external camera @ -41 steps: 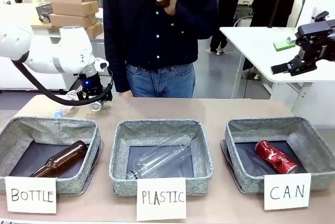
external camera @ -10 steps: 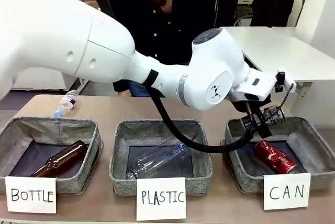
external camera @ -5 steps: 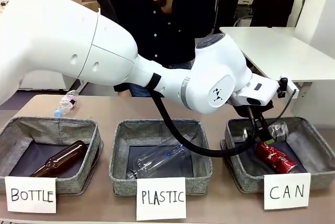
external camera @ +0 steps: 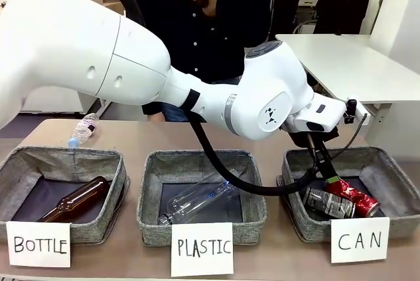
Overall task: Sort the can waste into the basket.
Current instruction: Pick up the can waste from the table and place it in the right Fabric basket.
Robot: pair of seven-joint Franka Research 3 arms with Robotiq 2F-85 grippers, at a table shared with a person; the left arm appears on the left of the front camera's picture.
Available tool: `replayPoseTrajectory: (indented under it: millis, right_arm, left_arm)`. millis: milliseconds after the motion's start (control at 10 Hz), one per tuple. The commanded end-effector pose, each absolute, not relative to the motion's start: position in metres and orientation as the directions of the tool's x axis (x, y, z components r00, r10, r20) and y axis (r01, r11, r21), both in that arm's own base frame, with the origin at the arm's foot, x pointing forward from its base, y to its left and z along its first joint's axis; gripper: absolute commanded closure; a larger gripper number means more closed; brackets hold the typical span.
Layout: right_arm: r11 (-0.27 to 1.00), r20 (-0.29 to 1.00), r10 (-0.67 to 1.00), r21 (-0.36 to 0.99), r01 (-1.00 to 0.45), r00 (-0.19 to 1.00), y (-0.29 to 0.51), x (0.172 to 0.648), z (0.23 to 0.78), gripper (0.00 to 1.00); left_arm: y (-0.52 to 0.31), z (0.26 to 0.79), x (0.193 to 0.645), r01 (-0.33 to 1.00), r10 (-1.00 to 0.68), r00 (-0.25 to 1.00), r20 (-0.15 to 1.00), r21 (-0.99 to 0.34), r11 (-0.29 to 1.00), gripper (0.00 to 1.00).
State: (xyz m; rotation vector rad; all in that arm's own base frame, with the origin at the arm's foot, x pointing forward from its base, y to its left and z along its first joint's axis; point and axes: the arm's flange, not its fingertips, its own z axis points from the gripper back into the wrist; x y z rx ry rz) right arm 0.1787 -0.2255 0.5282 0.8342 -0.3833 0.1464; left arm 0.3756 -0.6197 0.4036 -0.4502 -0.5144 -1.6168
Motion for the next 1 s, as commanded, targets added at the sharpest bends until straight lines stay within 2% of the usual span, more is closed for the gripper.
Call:
replayPoseTrajectory:
  millis: [0,200,300,400,500,600,700,900]
  right_arm:
    - [0.669,0.39,-0.011,0.687,-0.283,0.921,-0.226,0.175,0.53,0.0]
    - [0.666,0.387,-0.023,0.693,-0.275,0.922,-0.225,0.179,0.528,0.0]
    - [0.678,0.386,-0.035,0.687,-0.261,0.922,-0.211,0.191,0.539,0.0]
    - [0.669,0.411,0.01,0.675,-0.312,0.911,-0.188,0.21,0.549,0.0]
    - [0.626,0.433,0.043,0.69,-0.362,0.9,-0.156,0.239,0.555,0.0]
    - [0.596,0.419,0.066,0.712,-0.373,0.906,-0.127,0.264,0.552,0.0]
    - [0.563,0.399,0.083,0.737,-0.373,0.913,-0.097,0.285,0.548,0.0]
    - [0.47,0.382,0.082,0.8,-0.374,0.92,-0.046,0.314,0.537,0.0]
  left_arm:
    - [-0.611,0.411,0.369,0.998,-0.844,-0.066,0.532,0.051,-0.046,0.26]
    - [-0.591,0.434,0.365,0.991,-0.906,0.128,0.403,-0.096,0.097,0.26]
    - [-0.574,0.457,0.366,0.937,-0.866,0.347,0.361,-0.174,0.303,0.26]
    - [-0.541,0.485,0.366,0.83,-0.761,0.558,0.332,-0.226,0.51,0.26]
    - [-0.489,0.518,0.367,0.711,-0.622,0.703,0.343,-0.318,0.628,0.26]
    - [-0.433,0.542,0.37,0.613,-0.487,0.786,0.38,-0.383,0.691,0.26]
    - [-0.371,0.555,0.353,0.54,-0.357,0.824,0.44,-0.415,0.733,0.26]
    - [-0.264,0.577,0.339,0.39,-0.153,0.883,0.444,-0.512,0.765,0.26]
